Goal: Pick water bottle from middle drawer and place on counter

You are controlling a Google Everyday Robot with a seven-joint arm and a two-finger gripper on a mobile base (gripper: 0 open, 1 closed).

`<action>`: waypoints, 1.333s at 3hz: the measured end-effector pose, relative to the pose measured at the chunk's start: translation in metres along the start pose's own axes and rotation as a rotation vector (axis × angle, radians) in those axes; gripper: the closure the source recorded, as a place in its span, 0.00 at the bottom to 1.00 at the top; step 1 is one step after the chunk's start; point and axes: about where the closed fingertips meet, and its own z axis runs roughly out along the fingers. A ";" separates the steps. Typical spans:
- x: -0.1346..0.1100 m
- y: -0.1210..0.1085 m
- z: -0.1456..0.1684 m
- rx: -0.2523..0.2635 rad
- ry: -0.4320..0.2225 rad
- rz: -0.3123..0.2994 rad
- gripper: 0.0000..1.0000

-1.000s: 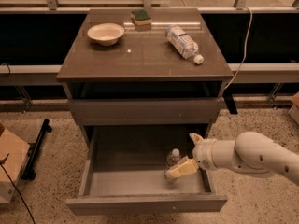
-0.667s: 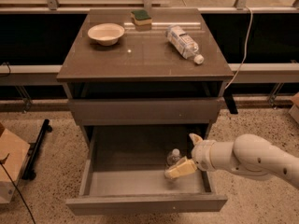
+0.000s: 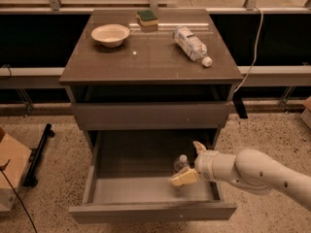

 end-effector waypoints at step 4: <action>0.059 -0.017 0.067 0.001 -0.087 0.122 0.00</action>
Offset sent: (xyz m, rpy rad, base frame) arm 0.0258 0.0035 -0.0785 0.1143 0.0214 -0.0486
